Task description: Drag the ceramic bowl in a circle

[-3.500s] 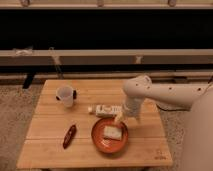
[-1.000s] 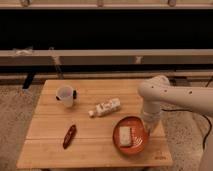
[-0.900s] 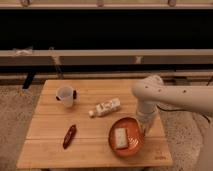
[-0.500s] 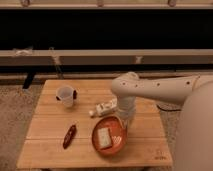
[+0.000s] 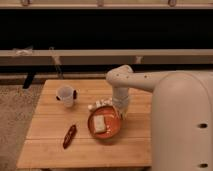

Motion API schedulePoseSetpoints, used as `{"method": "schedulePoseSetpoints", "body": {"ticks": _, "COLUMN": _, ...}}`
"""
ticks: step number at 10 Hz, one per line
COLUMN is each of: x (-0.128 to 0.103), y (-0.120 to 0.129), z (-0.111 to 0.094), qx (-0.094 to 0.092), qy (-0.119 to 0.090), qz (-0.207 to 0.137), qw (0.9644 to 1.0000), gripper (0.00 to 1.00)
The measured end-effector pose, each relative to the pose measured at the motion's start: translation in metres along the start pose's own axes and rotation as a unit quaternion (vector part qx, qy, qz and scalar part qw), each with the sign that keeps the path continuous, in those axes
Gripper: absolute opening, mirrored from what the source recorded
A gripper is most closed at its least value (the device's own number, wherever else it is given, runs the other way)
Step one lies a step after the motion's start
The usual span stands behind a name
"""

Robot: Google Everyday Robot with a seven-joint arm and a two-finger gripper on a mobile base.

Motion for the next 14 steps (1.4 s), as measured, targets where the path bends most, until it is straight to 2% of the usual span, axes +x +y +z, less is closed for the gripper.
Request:
{"method": "schedulePoseSetpoints", "body": {"ticks": 1, "x": -0.021, "y": -0.022, "z": -0.004, "qx": 0.006, "qy": -0.005, "qz": 0.025, "qw": 0.9997, "gripper": 0.0}}
{"method": "schedulePoseSetpoints", "body": {"ticks": 2, "x": -0.028, "y": -0.036, "z": -0.007, "qx": 0.009, "qy": -0.007, "qz": 0.04, "qw": 0.9991, "gripper": 0.0}}
{"method": "schedulePoseSetpoints", "body": {"ticks": 4, "x": -0.027, "y": -0.075, "z": -0.011, "qx": 0.021, "qy": -0.01, "qz": 0.073, "qw": 0.997, "gripper": 0.0}}
{"method": "schedulePoseSetpoints", "body": {"ticks": 6, "x": -0.006, "y": -0.113, "z": -0.01, "qx": 0.032, "qy": -0.009, "qz": 0.105, "qw": 0.9939, "gripper": 0.0}}
{"method": "schedulePoseSetpoints", "body": {"ticks": 8, "x": 0.029, "y": -0.136, "z": -0.007, "qx": 0.036, "qy": -0.005, "qz": 0.133, "qw": 0.9905, "gripper": 0.0}}
{"method": "schedulePoseSetpoints", "body": {"ticks": 10, "x": 0.066, "y": -0.137, "z": -0.006, "qx": 0.035, "qy": -0.004, "qz": 0.148, "qw": 0.9883, "gripper": 0.0}}
{"method": "schedulePoseSetpoints", "body": {"ticks": 12, "x": 0.098, "y": -0.118, "z": -0.009, "qx": 0.029, "qy": -0.003, "qz": 0.14, "qw": 0.9897, "gripper": 0.0}}
{"method": "schedulePoseSetpoints", "body": {"ticks": 14, "x": 0.119, "y": -0.093, "z": -0.012, "qx": 0.017, "qy": -0.002, "qz": 0.119, "qw": 0.9928, "gripper": 0.0}}
